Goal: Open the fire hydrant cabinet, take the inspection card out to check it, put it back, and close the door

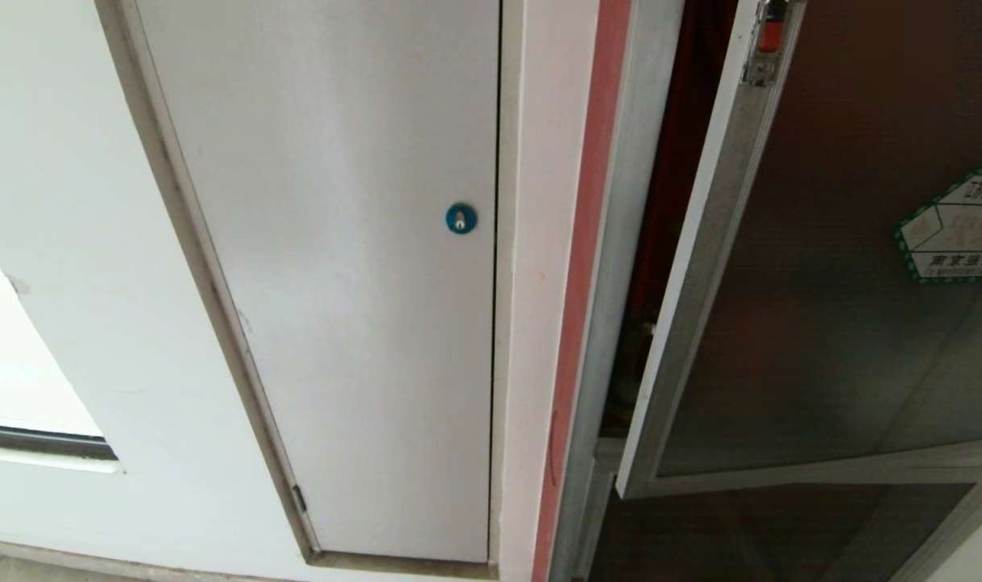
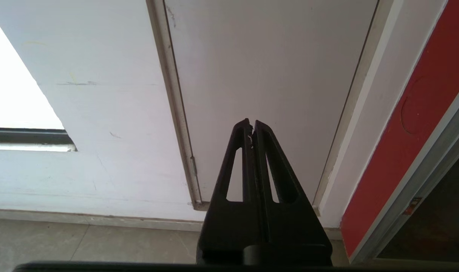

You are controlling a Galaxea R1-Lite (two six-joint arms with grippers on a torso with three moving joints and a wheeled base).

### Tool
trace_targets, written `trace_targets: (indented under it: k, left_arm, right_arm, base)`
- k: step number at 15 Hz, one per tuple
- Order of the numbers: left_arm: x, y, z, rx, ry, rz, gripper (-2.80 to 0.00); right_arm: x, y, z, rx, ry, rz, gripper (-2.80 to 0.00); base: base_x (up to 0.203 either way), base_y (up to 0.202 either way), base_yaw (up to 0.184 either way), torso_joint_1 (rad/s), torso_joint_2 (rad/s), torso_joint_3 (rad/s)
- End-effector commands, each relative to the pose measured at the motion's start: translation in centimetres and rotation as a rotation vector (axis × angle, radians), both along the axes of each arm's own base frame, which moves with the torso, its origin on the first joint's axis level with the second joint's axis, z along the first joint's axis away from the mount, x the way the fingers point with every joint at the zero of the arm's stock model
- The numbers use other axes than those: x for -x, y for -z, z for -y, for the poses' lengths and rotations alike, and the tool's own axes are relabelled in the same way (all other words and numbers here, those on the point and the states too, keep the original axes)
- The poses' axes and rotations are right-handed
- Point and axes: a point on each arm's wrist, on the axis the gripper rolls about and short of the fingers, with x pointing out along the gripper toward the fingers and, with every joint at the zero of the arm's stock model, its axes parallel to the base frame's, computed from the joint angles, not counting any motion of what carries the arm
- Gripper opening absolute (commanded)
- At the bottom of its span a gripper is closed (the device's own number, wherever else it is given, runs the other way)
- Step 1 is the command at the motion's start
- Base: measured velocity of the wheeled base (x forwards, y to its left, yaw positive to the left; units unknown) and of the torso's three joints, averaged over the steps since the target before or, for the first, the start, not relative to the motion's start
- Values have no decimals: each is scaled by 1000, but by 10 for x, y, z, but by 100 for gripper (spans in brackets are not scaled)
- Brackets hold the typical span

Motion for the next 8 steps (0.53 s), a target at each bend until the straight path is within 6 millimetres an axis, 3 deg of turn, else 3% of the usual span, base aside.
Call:
trace_targets:
  k: [1,5,8]
  left_arm:
    - [0,0,0,0,0,-1,-280]
    - [0,0,0,0,0,0,-280]
    - [0,0,0,0,0,-2,-280]
  right_arm:
    - [0,36,-1,-10,-34,-19,-280]
    - [-15,81,-2,-50,-74,-96,-280]
    - [-18,89,-2,-57,-73,-126,-280]
  base:
    - [0,0,0,0,0,0]
    - [0,0,0,0,0,0]
    - [0,0,0,0,0,0]
